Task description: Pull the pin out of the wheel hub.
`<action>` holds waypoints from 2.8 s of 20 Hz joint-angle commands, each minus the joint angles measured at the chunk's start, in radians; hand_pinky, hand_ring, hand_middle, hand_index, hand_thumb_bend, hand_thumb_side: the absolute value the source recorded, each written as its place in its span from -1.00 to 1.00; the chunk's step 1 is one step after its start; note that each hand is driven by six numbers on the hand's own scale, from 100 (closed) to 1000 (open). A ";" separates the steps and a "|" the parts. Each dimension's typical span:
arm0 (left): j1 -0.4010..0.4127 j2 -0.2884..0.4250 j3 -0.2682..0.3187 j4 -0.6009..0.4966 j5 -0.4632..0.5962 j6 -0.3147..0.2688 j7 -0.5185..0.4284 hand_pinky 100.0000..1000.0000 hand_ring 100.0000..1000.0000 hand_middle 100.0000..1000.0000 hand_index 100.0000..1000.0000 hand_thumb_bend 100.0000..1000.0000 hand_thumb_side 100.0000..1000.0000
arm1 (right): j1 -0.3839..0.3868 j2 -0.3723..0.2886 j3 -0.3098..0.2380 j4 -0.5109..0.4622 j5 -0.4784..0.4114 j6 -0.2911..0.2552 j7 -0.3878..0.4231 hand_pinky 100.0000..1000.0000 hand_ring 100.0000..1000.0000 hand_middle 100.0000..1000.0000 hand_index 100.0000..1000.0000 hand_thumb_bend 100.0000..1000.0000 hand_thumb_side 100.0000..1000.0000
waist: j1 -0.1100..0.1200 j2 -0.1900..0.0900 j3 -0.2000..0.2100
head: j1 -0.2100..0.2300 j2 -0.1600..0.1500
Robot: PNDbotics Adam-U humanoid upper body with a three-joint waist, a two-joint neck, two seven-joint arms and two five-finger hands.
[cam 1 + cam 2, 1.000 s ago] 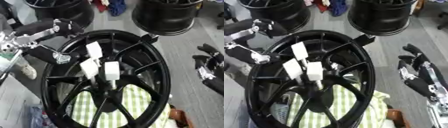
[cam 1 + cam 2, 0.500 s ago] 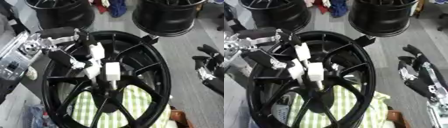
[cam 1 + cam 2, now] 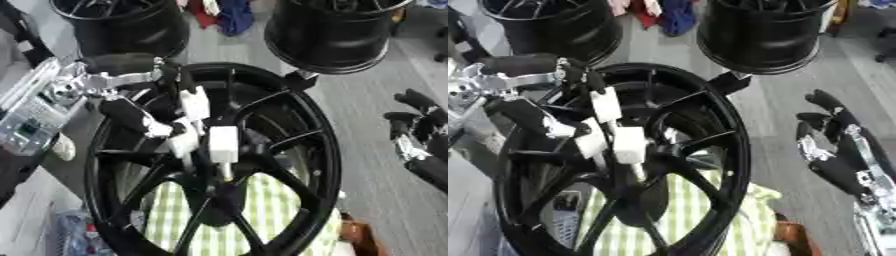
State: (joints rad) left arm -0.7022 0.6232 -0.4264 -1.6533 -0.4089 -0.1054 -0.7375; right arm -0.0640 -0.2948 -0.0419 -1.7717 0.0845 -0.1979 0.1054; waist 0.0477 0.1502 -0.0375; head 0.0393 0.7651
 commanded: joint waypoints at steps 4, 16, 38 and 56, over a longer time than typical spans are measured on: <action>-0.004 0.019 -0.020 -0.008 -0.013 0.006 0.005 0.05 0.40 0.31 0.65 -0.45 -0.11 | -0.007 -0.022 0.000 -0.009 0.004 -0.001 0.001 0.67 0.56 0.80 0.94 -1.00 -0.41 | -0.002 -0.008 0.001 | -0.001 0.005; -0.040 0.072 0.017 -0.083 0.006 0.026 0.018 0.05 0.39 0.33 0.66 -0.44 -0.08 | -0.003 -0.025 -0.003 -0.007 0.006 -0.001 0.001 0.67 0.56 0.80 0.94 -1.00 -0.41 | 0.003 -0.013 0.003 | -0.005 0.005; -0.030 0.135 0.006 -0.155 0.057 0.046 -0.044 -0.06 0.20 0.24 0.64 -0.45 -0.18 | 0.001 -0.031 -0.006 -0.004 0.008 -0.001 -0.001 0.67 0.56 0.80 0.94 -1.00 -0.42 | 0.010 -0.021 0.007 | -0.008 0.005; -0.033 0.102 -0.081 -0.181 0.071 0.048 -0.134 -0.04 0.21 0.31 0.66 -0.46 -0.19 | 0.000 -0.032 -0.004 -0.003 0.006 -0.002 0.001 0.67 0.56 0.80 0.94 -1.00 -0.42 | 0.009 -0.024 0.005 | -0.004 0.005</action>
State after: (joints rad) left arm -0.7219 0.7149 -0.5095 -1.8323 -0.3359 -0.0561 -0.8657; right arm -0.0594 -0.3044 -0.0428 -1.7653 0.0860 -0.1979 0.1055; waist 0.0603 0.1413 -0.0318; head 0.0321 0.7651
